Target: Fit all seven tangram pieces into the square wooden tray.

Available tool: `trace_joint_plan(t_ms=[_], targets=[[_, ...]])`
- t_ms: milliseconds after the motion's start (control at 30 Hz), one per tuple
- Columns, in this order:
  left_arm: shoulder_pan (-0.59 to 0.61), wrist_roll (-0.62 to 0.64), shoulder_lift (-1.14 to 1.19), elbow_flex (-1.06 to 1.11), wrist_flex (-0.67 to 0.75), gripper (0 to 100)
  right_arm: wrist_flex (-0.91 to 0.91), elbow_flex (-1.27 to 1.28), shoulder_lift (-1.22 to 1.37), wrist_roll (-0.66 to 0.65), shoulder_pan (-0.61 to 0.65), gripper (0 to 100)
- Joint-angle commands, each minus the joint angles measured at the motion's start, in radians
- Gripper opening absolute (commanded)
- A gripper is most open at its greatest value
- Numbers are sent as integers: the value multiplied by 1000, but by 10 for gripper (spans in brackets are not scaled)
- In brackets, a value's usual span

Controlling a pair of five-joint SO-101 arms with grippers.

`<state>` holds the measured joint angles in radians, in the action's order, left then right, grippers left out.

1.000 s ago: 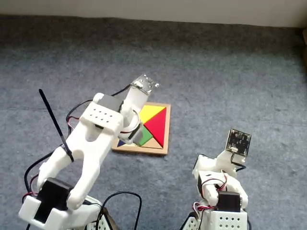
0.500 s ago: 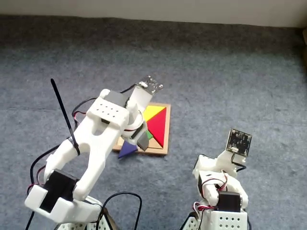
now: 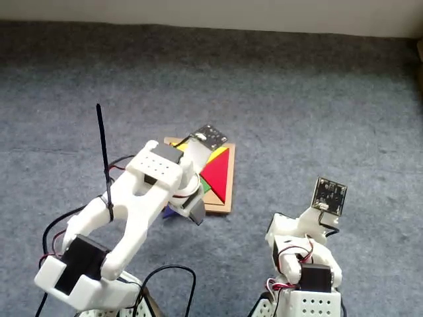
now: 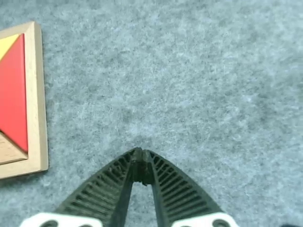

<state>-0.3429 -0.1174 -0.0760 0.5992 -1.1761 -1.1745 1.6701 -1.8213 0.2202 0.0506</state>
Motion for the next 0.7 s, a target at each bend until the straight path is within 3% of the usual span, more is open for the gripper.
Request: trace_joint_plan(t_ms=[0,300,433,667], targets=[[58,12,-39,2,43,298,19,143,-13,-9,-10,4],[45,17,185,-99,44,297,19,143,-13,-9,-10,4],[48,17,282,-214,-20,249,19,143,-13,-9,-10,4],[50,18,289,-252,-35,242,19,143,-13,-9,-10,4]])
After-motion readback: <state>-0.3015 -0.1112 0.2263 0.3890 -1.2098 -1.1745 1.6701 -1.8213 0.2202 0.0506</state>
